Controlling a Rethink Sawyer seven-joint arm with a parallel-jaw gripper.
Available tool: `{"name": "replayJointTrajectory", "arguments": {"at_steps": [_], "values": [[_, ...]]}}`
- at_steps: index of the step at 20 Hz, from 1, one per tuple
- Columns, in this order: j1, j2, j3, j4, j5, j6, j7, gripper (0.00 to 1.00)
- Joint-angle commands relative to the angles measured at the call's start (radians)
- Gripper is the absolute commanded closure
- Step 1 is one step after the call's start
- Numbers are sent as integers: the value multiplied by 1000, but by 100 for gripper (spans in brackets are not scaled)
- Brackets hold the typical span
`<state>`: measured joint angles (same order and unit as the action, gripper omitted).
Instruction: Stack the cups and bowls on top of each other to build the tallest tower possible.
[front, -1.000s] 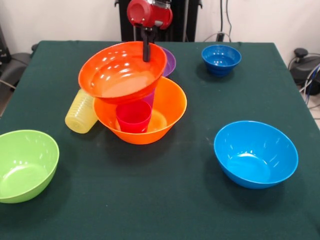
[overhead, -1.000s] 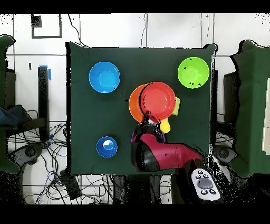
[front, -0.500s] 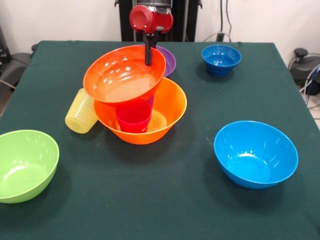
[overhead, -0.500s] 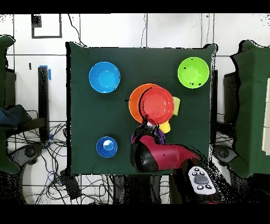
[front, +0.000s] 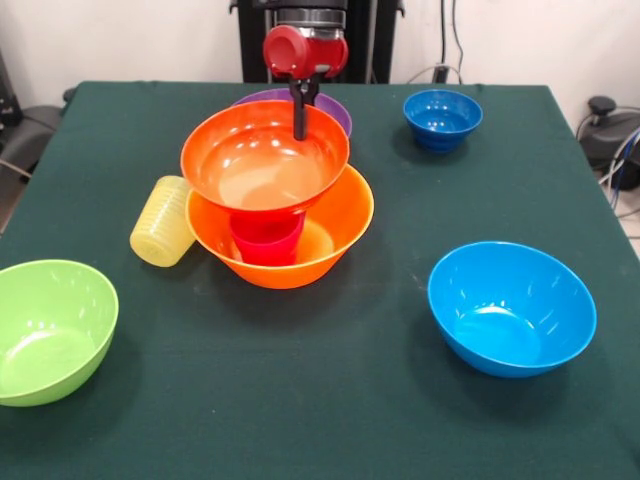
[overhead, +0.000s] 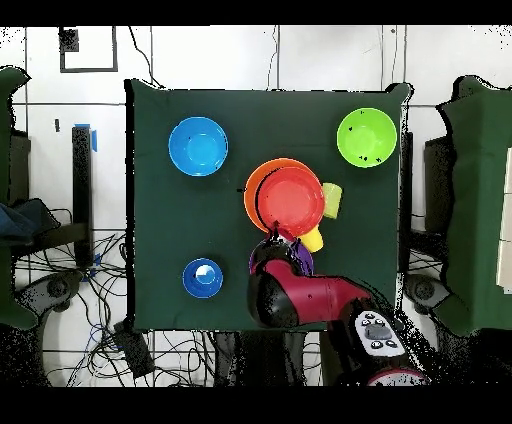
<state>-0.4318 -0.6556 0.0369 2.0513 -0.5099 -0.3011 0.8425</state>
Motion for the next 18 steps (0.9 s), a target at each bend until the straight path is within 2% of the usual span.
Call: {"name": "replayJointTrajectory", "arguments": {"at_steps": [1, 18], "values": [[23, 47, 25, -63, -32, -35, 194, 100], [38, 67, 8, -65, -22, -63, 199, 100]]}}
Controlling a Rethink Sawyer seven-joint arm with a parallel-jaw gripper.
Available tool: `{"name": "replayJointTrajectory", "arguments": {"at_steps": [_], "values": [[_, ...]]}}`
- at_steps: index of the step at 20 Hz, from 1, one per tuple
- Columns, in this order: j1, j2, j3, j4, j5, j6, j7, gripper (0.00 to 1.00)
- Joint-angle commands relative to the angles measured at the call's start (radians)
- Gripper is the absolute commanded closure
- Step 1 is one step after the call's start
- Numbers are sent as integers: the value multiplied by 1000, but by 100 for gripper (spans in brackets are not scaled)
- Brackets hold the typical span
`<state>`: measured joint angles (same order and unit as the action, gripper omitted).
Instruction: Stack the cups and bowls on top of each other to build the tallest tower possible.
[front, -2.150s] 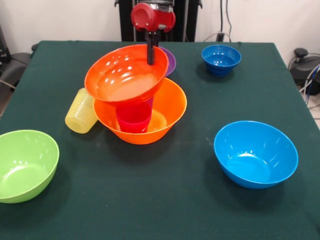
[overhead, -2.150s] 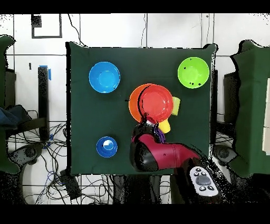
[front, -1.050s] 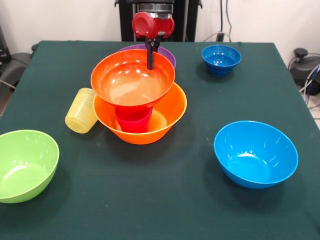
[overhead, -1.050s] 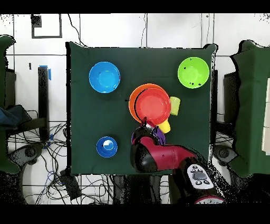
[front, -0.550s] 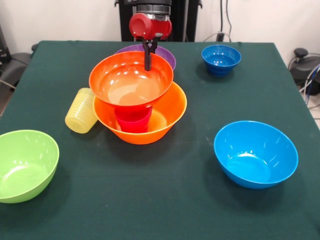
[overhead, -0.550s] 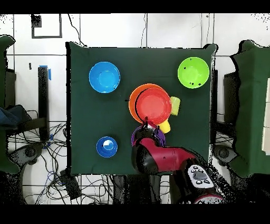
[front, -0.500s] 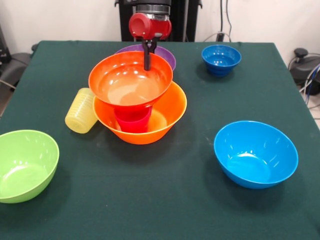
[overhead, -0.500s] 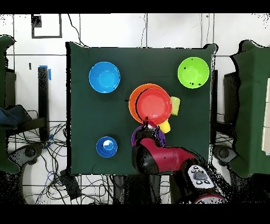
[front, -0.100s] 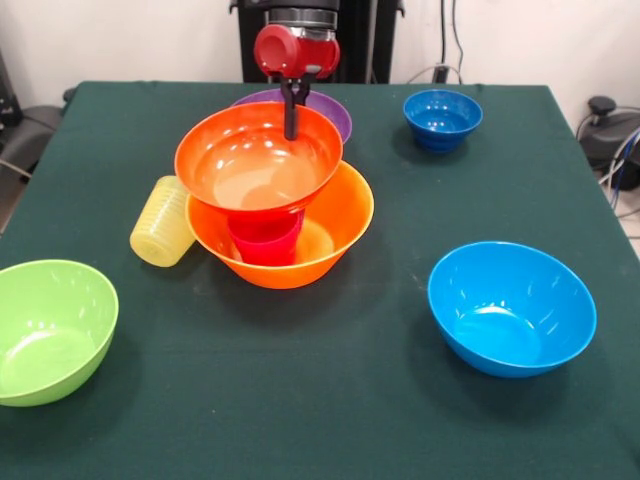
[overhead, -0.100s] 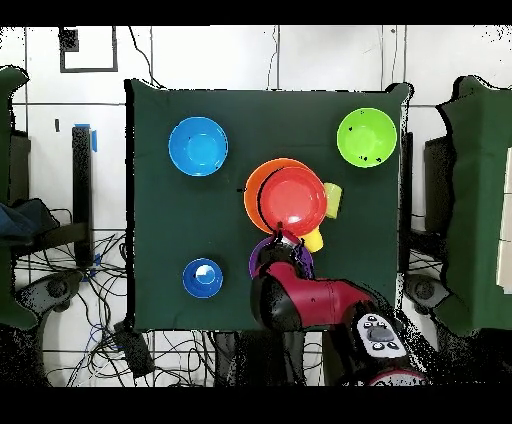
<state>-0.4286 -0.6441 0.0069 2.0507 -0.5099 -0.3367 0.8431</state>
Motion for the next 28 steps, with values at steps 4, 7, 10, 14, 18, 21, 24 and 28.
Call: {"name": "replayJointTrajectory", "arguments": {"at_steps": [4, 7, 10, 14, 18, 21, 24, 28], "values": [[42, 59, 38, -67, -16, -31, 201, 100], [40, 63, 40, -65, -20, -40, 206, 100], [55, 88, 24, -66, -10, -79, 212, 100], [74, 105, 8, -65, 4, -108, 215, 100], [102, 116, -12, -66, 15, -134, 208, 100], [113, 122, -20, -66, 19, -147, 211, 100], [105, 123, -12, -67, 7, -147, 221, 100], [87, 121, 9, -68, -13, -136, 226, 0]]}}
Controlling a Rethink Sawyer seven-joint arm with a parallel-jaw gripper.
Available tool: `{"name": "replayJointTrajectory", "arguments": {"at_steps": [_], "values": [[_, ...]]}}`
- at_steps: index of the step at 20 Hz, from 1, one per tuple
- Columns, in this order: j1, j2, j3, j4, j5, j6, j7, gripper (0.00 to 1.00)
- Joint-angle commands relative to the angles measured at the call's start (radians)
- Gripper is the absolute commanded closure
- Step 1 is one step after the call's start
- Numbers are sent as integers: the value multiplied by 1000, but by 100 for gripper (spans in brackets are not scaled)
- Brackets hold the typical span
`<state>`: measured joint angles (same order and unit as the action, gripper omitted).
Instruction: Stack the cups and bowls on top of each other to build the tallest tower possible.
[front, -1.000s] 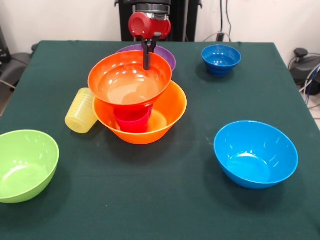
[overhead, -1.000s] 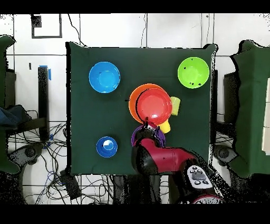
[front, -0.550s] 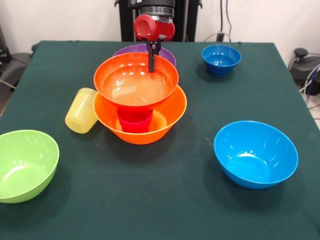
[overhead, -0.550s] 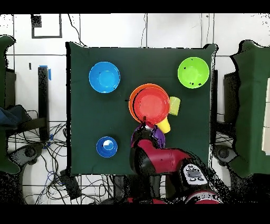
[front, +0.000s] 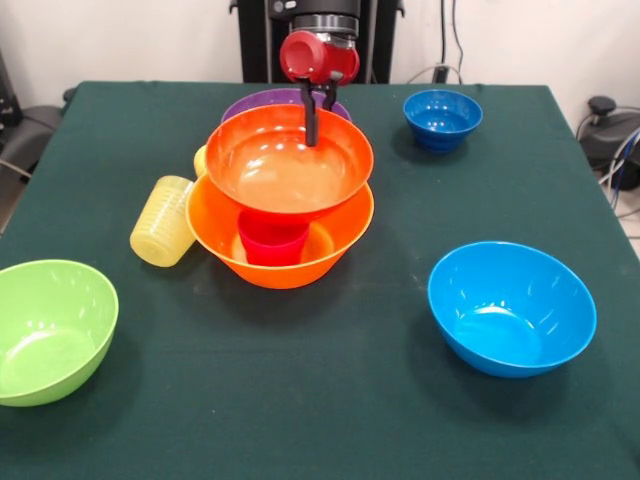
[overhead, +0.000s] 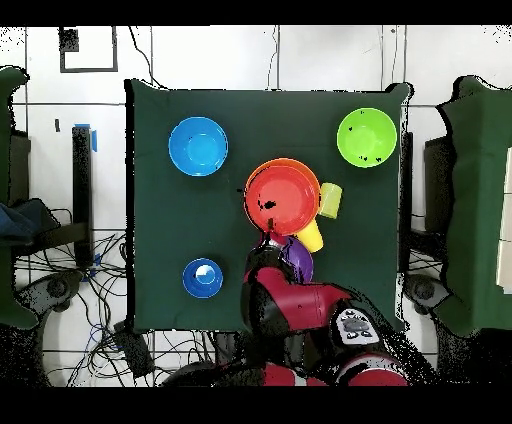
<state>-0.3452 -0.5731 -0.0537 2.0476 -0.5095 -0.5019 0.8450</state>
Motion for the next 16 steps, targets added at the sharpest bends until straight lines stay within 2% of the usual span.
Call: {"name": "replayJointTrajectory", "arguments": {"at_steps": [1, 5, 7, 8, 11, 16], "values": [[5, 49, 68, -66, -12, 33, 222, 0], [-4, 56, 75, -68, -25, 22, 222, 0], [15, 41, 56, -77, -33, 7, 198, 0], [-29, 37, 107, -65, -50, 42, 228, 0], [-44, 58, 115, -84, -70, 32, 221, 0], [-17, 33, 96, -74, -57, 41, 218, 0]]}}
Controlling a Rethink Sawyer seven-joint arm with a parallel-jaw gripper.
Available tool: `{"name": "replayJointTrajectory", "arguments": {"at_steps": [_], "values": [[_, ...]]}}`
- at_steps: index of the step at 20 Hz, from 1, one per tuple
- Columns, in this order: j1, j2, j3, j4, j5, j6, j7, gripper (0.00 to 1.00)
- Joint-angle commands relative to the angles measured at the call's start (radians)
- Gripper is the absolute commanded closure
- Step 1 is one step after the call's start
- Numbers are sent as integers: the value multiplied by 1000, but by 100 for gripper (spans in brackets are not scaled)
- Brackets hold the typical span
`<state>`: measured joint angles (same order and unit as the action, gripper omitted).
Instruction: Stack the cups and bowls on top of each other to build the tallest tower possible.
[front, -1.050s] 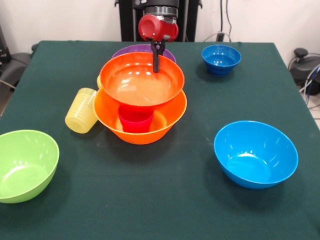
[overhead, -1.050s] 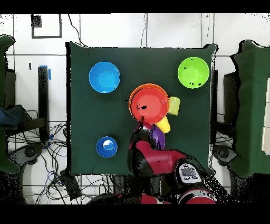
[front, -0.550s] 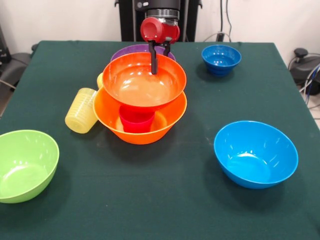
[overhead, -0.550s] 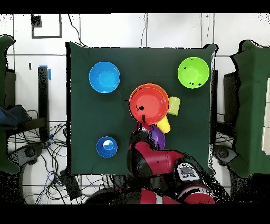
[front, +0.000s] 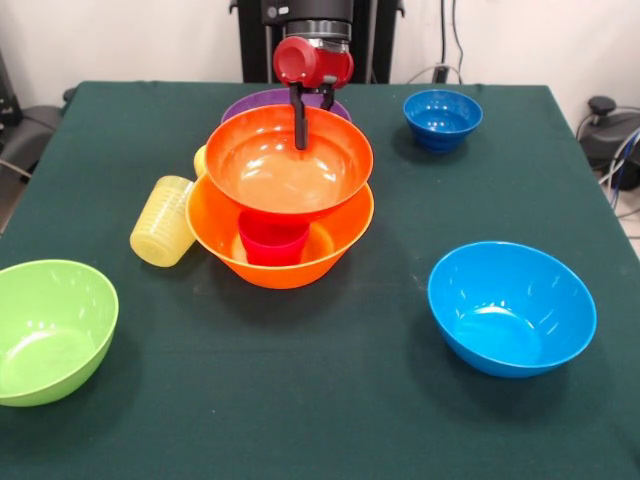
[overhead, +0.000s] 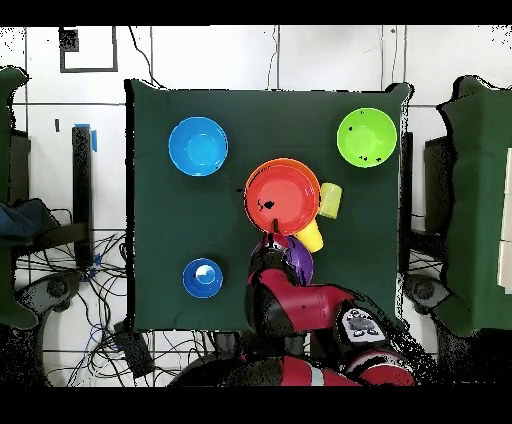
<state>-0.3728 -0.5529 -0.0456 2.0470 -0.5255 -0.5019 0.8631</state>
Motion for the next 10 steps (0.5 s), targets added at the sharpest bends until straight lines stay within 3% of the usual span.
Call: {"name": "replayJointTrajectory", "arguments": {"at_steps": [1, 10], "values": [[14, 12, 86, -74, -42, 40, 200, 0], [33, -15, 73, -73, -41, 53, 200, 0]]}}
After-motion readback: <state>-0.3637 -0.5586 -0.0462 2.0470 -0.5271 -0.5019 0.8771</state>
